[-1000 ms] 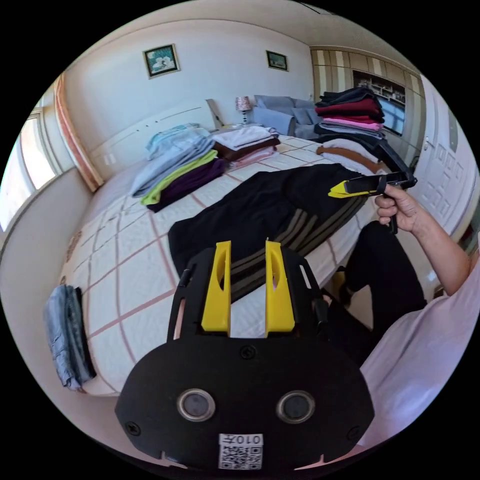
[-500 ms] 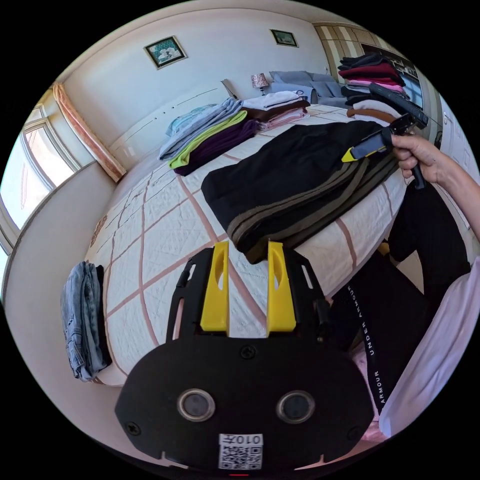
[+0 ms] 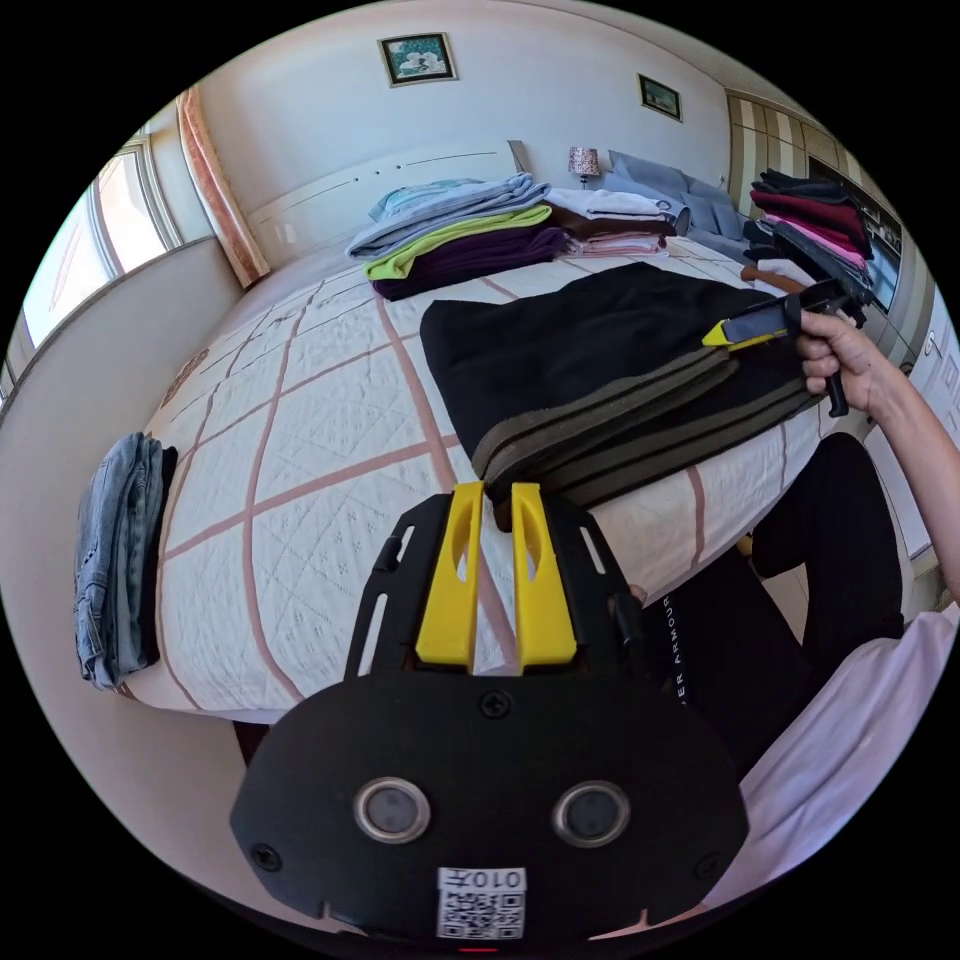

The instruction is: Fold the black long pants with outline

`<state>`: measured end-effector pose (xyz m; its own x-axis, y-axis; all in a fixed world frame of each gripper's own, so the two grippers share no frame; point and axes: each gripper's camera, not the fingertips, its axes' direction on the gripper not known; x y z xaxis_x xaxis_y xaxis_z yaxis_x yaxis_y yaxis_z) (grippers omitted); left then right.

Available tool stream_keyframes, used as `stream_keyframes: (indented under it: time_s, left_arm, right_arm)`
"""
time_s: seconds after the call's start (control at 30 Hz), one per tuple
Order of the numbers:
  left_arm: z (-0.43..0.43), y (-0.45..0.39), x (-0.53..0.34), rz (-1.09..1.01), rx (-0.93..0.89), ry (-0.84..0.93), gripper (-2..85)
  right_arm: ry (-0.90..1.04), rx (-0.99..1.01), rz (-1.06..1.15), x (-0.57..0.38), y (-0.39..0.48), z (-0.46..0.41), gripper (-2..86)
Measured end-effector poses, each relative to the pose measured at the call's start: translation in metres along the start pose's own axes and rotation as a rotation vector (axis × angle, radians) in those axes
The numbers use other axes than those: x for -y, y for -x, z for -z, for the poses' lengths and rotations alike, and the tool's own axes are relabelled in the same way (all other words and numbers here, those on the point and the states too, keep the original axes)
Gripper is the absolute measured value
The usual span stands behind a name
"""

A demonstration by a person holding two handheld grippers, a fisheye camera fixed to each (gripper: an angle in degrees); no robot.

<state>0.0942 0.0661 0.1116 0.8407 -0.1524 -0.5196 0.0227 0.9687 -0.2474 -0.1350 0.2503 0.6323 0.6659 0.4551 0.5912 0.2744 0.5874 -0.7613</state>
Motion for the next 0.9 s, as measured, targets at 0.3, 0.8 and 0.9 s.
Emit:
stream_keyframes:
  time_s: [0.3,0.8,0.9]
  left_arm:
    - [0.084,0.026,0.004,0.025,0.040,-0.083,6.1]
    - [-0.012,0.066,0.023,0.086,-0.141,0.059,1.6]
    - [0.009,0.084,0.023,0.113,-0.196,0.035,1.3]
  right_arm:
    - [-0.049,-0.088,0.041,-0.016,-0.003,0.029,8.1]
    - [-0.152,-0.157,0.092,-0.061,-0.029,0.035,6.6]
    - [-0.368,0.016,0.055,-0.091,-0.054,0.093,6.6]
